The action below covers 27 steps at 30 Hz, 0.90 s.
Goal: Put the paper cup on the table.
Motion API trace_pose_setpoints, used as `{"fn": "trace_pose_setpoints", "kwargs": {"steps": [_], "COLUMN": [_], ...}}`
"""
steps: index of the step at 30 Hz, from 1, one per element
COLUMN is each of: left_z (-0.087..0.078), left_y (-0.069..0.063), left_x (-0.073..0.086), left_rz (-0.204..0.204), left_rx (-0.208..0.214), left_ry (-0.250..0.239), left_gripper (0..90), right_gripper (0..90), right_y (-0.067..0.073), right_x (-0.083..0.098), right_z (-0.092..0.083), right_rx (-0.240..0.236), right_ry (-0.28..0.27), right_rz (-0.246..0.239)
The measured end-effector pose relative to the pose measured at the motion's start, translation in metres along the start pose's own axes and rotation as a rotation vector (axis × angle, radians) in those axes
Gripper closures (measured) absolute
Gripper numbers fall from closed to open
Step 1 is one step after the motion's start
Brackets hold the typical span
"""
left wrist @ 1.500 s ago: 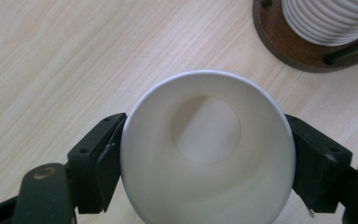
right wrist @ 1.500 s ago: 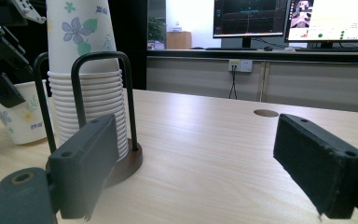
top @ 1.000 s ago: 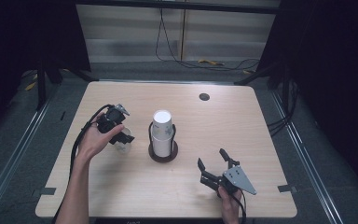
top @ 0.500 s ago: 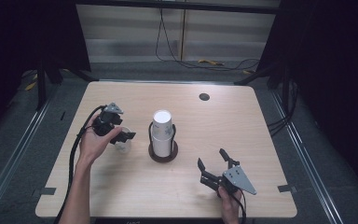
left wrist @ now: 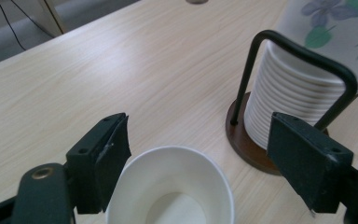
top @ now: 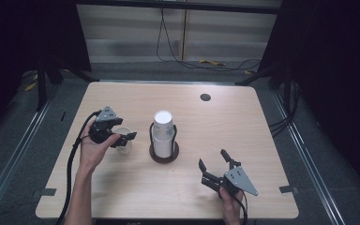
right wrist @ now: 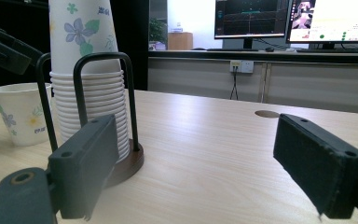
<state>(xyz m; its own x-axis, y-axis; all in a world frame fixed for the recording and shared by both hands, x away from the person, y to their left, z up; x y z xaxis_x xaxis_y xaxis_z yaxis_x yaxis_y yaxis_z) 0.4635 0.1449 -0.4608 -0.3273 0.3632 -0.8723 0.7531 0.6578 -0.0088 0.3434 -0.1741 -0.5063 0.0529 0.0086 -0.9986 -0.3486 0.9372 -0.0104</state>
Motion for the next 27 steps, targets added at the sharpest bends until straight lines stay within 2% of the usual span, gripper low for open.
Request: {"fn": "trace_pose_setpoints", "kwargs": {"steps": [2, 6, 9, 11, 12, 15, 17, 20, 23, 25, 26, 27], "left_z": [-0.001, -0.005, -0.01, -0.012, -0.013, -0.014, -0.015, -0.017, -0.018, -0.02, -0.021, -0.021], "left_y": [-0.003, -0.009, -0.018, -0.026, -0.03, -0.037, -0.043, -0.051, -0.062, -0.07, -0.073, -0.075], "left_x": [0.002, 0.003, 0.004, 0.004, 0.005, 0.008, 0.011, 0.017, 0.021, 0.024, 0.027, 0.03], "left_rz": [-0.027, -0.028, -0.026, -0.032, -0.025, -0.005, -0.009, 0.005, 0.055, 0.016, 0.008, 0.021], "left_rx": [-0.005, -0.032, -0.013, 0.023, 0.029, 0.003, 0.029, 0.013, -0.017, 0.034, 0.037, 0.026], "left_ry": [-0.03, -0.072, -0.109, -0.145, -0.146, -0.153, -0.173, -0.193, -0.2, -0.241, -0.254, -0.243], "left_gripper": [21.1, 22.4, 22.4, 22.4, 22.4, 22.4, 22.4, 22.4, 22.2, 21.8, 21.7, 21.5], "right_gripper": [13.4, 13.4, 13.4, 13.4, 13.4, 13.4, 13.4, 13.4, 13.4, 13.3, 13.3, 13.4], "right_y": [0.0, 0.0, 0.0, 0.0, 0.0, 0.0, 0.0, 0.0, 0.0, 0.0, 0.0, 0.0], "right_x": [0.0, 0.0, 0.0, 0.0, 0.0, 0.0, 0.0, 0.0, 0.0, 0.0, 0.0, 0.0], "right_z": [0.0, 0.0, 0.0, 0.0, 0.0, 0.0, 0.0, 0.0, 0.0, 0.0, 0.0, 0.0], "right_rx": [0.0, -0.004, -0.004, -0.004, -0.004, -0.004, -0.004, -0.005, -0.003, -0.005, -0.005, -0.004], "right_ry": [0.0, 0.0, 0.001, 0.0, 0.0, 0.0, 0.001, 0.0, 0.002, 0.0, -0.001, 0.0], "right_rz": [0.0, 0.0, 0.0, 0.0, 0.0, 0.0, 0.0, 0.0, -0.001, 0.0, -0.001, 0.001]}}
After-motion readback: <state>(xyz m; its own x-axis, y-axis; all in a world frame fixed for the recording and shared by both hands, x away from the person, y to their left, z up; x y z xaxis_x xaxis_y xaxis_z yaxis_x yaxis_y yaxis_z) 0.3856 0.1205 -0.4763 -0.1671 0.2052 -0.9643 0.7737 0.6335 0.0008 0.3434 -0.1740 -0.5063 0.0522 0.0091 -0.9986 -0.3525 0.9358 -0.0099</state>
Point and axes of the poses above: each handheld gripper's, and its own axes: z roughly forward along the jaws, x roughly out of its underside, y roughly to its left, the point moved 7 cm from there along z, roughly forward along the jaws, and after that the axes turned 4 degrees about -y, right-handed, at the moved point
